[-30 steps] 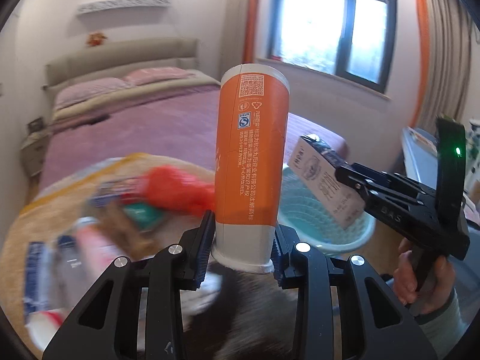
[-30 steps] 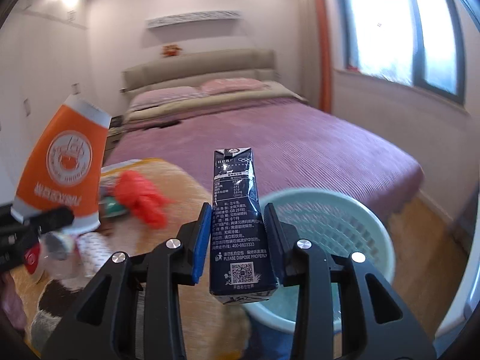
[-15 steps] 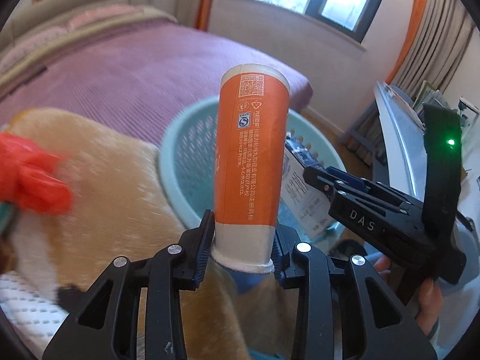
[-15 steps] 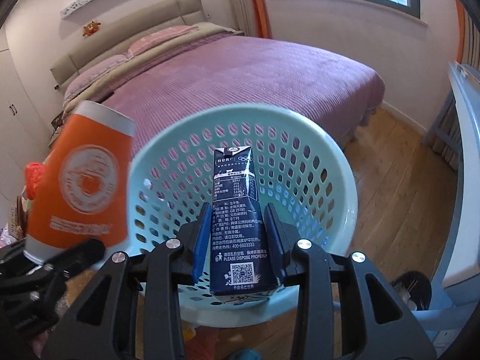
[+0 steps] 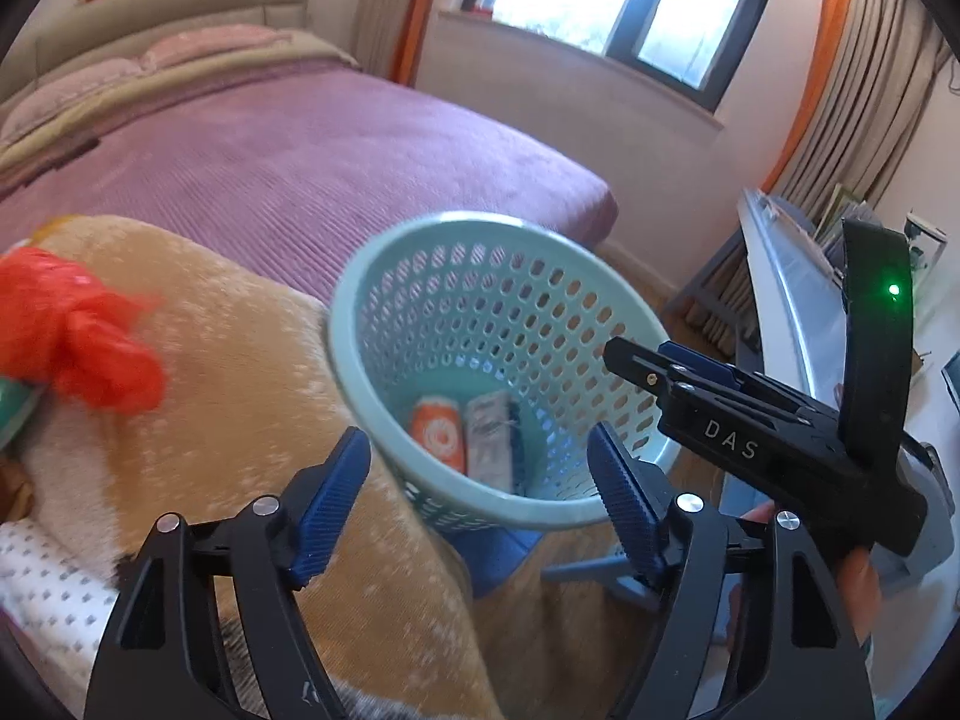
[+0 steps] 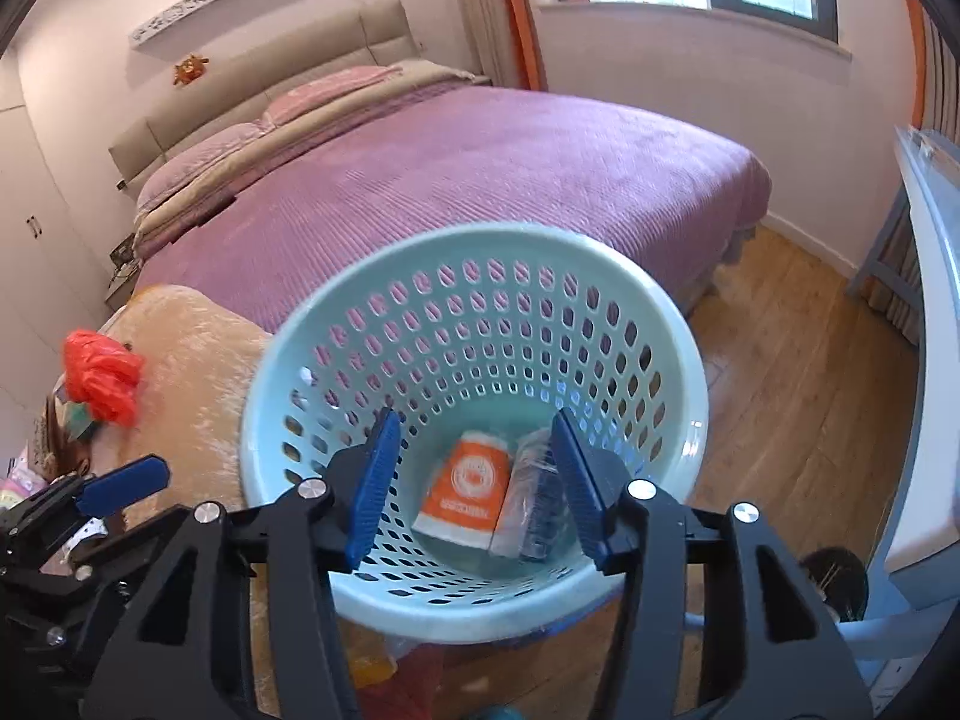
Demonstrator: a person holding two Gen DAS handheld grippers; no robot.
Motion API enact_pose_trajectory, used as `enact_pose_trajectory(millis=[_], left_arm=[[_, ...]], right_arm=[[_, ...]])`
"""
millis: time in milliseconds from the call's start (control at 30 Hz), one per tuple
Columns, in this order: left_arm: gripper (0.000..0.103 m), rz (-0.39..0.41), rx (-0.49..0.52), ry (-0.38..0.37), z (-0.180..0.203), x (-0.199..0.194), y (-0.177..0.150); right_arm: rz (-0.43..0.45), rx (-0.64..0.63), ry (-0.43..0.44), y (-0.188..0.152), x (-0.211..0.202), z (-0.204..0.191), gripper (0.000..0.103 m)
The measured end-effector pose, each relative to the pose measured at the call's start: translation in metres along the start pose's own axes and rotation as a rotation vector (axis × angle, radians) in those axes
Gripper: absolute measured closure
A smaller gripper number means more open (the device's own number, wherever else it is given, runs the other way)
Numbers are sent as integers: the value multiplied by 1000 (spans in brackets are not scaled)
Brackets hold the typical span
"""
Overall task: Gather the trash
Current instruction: 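Grasp the red paper cup with left tool while right tool reaches the pink yogurt bottle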
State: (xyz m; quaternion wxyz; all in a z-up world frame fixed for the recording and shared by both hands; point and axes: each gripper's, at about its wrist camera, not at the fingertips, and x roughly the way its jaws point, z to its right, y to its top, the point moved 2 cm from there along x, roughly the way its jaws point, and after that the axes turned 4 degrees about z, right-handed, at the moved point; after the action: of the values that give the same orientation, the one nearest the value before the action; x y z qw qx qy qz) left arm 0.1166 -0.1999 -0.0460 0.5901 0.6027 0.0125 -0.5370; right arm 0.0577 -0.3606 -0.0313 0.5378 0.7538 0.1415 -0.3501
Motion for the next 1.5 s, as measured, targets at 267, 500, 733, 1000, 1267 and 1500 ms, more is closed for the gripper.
enact_pose_trajectory(millis=[267, 500, 733, 1000, 1267, 1500], left_arm=[[30, 179, -2, 118, -10, -94, -18], [30, 324, -106, 393, -56, -191, -60], [30, 358, -249, 644, -108, -261, -112], [30, 288, -377, 673, -159, -268, -136], [32, 240, -380, 669, -179, -244, -148], [42, 219, -387, 669, -188, -234, -148]], right_arm=[[126, -78, 141, 5, -50, -51, 54], [201, -196, 313, -15, -82, -132, 54], [138, -350, 480, -49, -87, -220, 54], [17, -422, 569, -66, -74, -289, 43], [-91, -427, 565, -69, -52, -322, 42], [-177, -421, 571, -82, -34, -332, 54]])
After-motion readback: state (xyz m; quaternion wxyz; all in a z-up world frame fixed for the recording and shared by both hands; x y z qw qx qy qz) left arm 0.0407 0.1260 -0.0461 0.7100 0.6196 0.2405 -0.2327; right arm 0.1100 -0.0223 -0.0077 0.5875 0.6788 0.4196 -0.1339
